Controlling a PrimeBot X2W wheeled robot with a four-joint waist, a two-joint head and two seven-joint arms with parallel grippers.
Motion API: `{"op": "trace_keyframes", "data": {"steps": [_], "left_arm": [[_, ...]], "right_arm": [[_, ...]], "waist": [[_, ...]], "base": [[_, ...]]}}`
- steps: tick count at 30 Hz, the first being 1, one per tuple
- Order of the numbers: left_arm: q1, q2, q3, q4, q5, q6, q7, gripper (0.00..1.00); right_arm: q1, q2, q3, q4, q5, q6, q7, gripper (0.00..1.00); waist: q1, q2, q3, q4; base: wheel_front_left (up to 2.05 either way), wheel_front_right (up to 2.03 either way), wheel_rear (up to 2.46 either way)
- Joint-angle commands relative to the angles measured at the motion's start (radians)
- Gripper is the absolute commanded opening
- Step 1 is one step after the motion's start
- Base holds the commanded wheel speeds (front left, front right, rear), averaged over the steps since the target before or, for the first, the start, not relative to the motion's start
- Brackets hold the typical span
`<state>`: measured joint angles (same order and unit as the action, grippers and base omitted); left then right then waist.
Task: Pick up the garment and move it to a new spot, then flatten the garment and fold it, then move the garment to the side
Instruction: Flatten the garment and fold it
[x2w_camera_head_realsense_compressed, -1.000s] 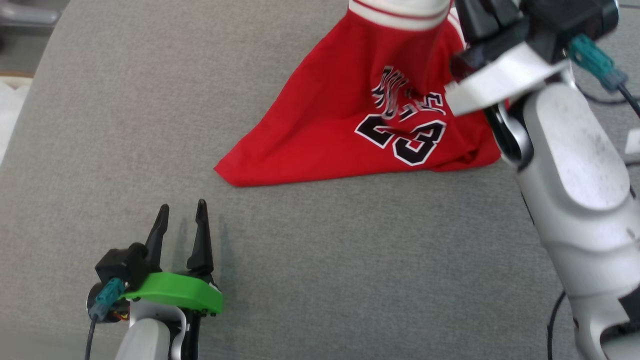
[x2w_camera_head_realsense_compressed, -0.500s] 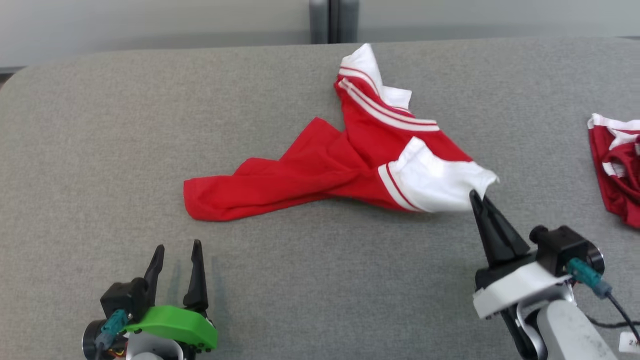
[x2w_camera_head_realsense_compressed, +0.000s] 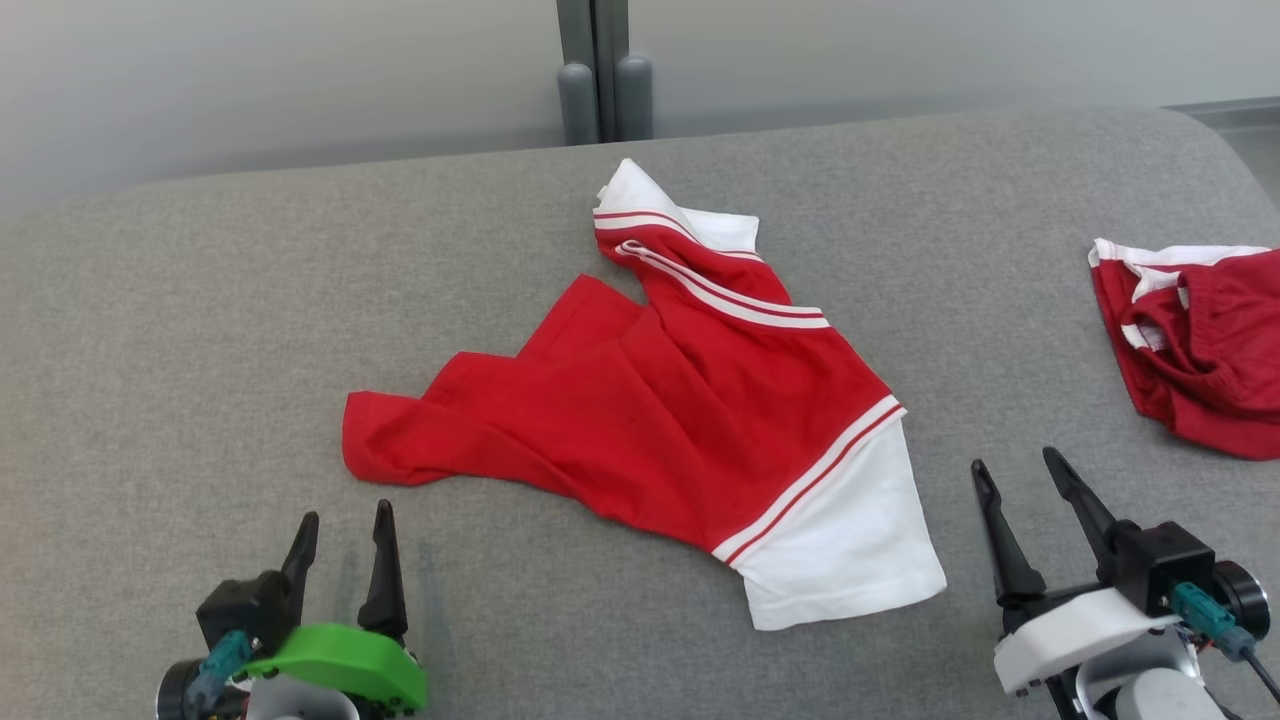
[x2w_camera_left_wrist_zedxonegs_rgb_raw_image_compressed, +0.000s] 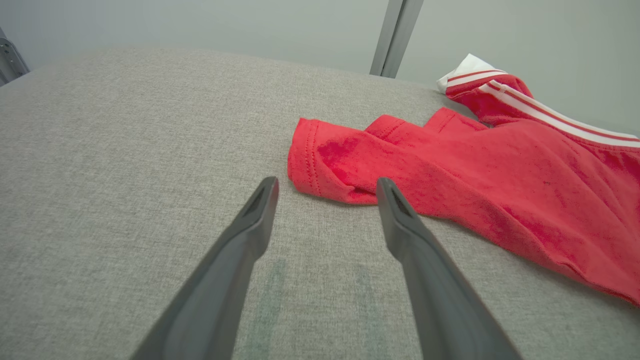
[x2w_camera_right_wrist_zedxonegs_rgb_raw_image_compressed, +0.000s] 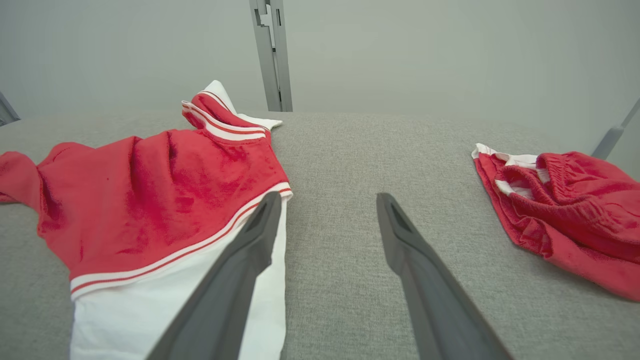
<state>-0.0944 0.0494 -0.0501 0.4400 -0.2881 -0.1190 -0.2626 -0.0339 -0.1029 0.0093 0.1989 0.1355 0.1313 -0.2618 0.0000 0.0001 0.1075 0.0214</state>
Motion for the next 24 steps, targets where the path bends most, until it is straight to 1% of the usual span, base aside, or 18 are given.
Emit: {"op": "trace_keyframes", "data": {"steps": [1,5,9,15,20,23,24], "left_arm": [[-0.034,0.004,0.009,0.008,0.012,0.003,-0.003,1.00],[-0.110,0.004,0.016,0.045,0.028,-0.002,-0.003,1.00],[-0.216,0.008,0.029,0.112,0.042,-0.008,-0.003,1.00],[-0.355,0.035,0.050,0.284,0.017,-0.012,-0.002,1.00],[-0.439,0.059,0.018,0.402,-0.006,-0.012,-0.002,1.00],[-0.466,0.069,-0.013,0.454,-0.045,-0.012,-0.002,1.00],[-0.472,0.071,-0.024,0.467,-0.055,-0.012,-0.002,0.83]], "right_arm": [[-0.025,0.007,-0.004,-0.008,-0.012,-0.001,-0.004,1.00],[-0.068,0.019,-0.010,-0.004,-0.024,-0.001,-0.004,1.00],[-0.106,0.031,0.005,-0.002,-0.034,-0.001,-0.004,1.00],[-0.148,0.038,0.034,0.011,-0.040,-0.001,-0.004,1.00],[-0.176,0.043,0.055,0.012,-0.043,-0.001,-0.004,1.00],[-0.186,0.044,0.064,0.006,-0.048,-0.001,-0.004,1.00],[-0.186,0.045,0.066,0.005,-0.048,-0.001,-0.004,1.00]], "waist": [[0.0000,-0.0001,0.017,-0.004],[0.0000,-0.0001,0.051,-0.006],[0.0000,-0.0001,0.085,-0.012],[0.0000,-0.0001,0.130,-0.035],[0.0000,-0.0001,0.160,-0.054],[0.0000,-0.0001,0.172,-0.062],[0.0000,-0.0001,0.173,-0.064]], "base": [[0.00,0.00,0.00],[0.00,0.00,0.00],[0.00,0.00,0.00],[0.00,0.00,0.00],[0.00,0.00,0.00],[0.00,0.00,0.00],[0.00,0.00,0.00]]}}
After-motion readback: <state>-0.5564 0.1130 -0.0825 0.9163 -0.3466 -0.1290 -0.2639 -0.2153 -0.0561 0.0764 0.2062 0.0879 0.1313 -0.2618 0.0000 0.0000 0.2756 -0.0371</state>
